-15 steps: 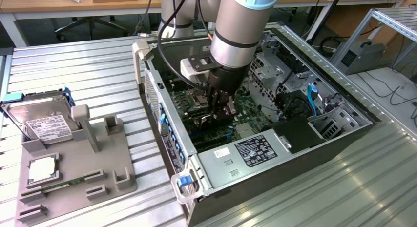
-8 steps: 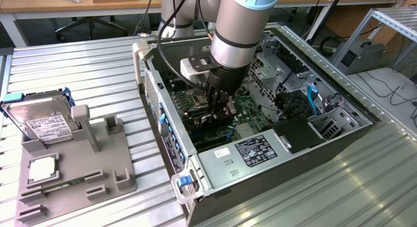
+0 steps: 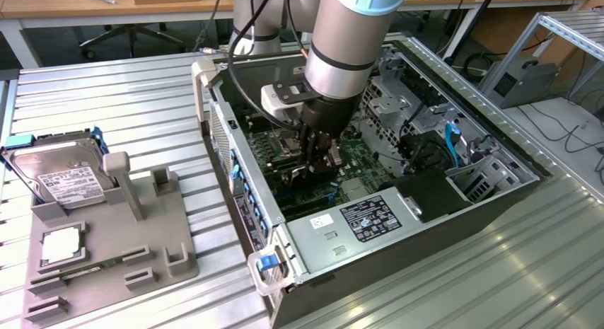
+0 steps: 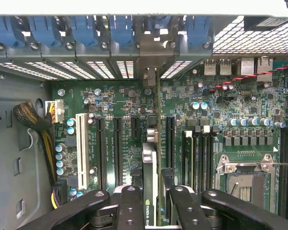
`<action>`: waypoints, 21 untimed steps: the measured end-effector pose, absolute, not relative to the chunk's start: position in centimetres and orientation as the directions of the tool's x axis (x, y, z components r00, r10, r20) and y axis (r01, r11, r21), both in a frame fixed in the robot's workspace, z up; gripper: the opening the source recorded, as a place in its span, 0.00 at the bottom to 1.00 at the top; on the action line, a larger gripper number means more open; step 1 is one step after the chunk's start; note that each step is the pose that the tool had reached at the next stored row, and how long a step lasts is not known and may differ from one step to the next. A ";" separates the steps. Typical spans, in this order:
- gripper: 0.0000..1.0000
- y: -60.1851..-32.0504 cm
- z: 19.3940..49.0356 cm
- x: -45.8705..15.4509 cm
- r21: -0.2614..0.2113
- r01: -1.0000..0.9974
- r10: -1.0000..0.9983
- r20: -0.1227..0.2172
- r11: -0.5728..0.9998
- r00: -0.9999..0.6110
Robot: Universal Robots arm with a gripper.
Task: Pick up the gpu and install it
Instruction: 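Insert the gpu into the slot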
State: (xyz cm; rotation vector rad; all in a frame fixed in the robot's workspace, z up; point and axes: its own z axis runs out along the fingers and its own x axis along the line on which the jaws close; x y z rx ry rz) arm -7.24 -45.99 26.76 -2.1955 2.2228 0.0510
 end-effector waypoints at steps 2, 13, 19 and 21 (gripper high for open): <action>0.26 -46.0 26.7 -7.2 0.011 -1.000 -0.999 -0.035 0.012 -0.013; 0.26 -46.0 26.7 -7.3 0.011 -1.000 -0.999 -0.035 0.012 -0.013; 0.26 -46.0 26.7 -7.5 0.011 -1.000 -0.999 -0.035 0.012 -0.013; 0.26 -46.0 26.6 -7.6 0.011 -1.000 -0.999 -0.035 0.012 -0.012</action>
